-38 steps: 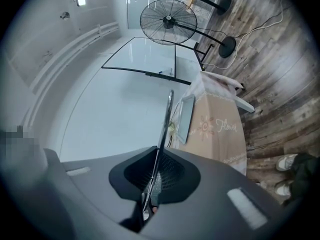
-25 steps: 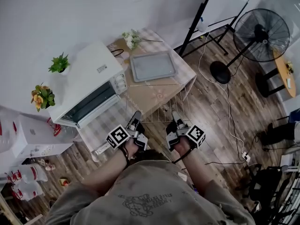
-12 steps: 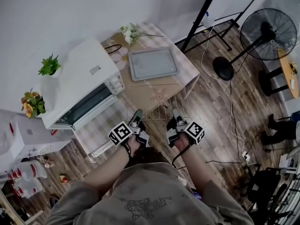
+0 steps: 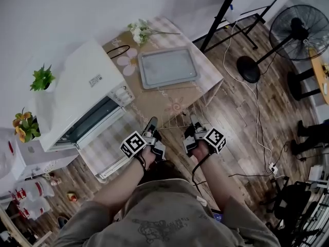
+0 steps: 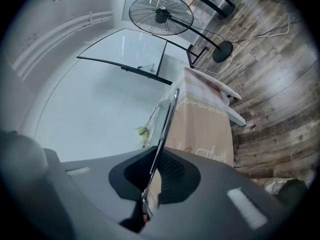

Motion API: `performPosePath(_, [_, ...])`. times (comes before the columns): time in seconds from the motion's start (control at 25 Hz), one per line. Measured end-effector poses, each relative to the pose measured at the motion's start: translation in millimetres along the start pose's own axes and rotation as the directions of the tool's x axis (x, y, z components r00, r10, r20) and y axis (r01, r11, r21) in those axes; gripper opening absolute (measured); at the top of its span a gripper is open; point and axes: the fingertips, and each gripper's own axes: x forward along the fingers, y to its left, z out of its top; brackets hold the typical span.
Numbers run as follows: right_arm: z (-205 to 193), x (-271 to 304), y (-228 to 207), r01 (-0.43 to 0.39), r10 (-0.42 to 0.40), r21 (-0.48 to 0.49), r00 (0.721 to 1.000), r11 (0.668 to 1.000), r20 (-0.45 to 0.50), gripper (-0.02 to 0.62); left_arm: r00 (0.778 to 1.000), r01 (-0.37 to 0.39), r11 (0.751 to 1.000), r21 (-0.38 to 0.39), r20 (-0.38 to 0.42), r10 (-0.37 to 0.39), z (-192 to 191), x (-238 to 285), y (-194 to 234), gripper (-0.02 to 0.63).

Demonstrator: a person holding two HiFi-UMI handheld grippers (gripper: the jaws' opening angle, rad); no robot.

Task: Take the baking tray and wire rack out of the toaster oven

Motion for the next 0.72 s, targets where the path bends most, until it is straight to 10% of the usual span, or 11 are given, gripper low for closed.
performPosePath(0.72, [27.8, 48.9, -30.0, 0.047, -0.047, 0.004, 0.998, 0.999, 0.053, 0.026, 0.999, -0.032, 0.994, -0.102, 0.031, 0.036, 7.0, 39.5, 19.4, 0.002])
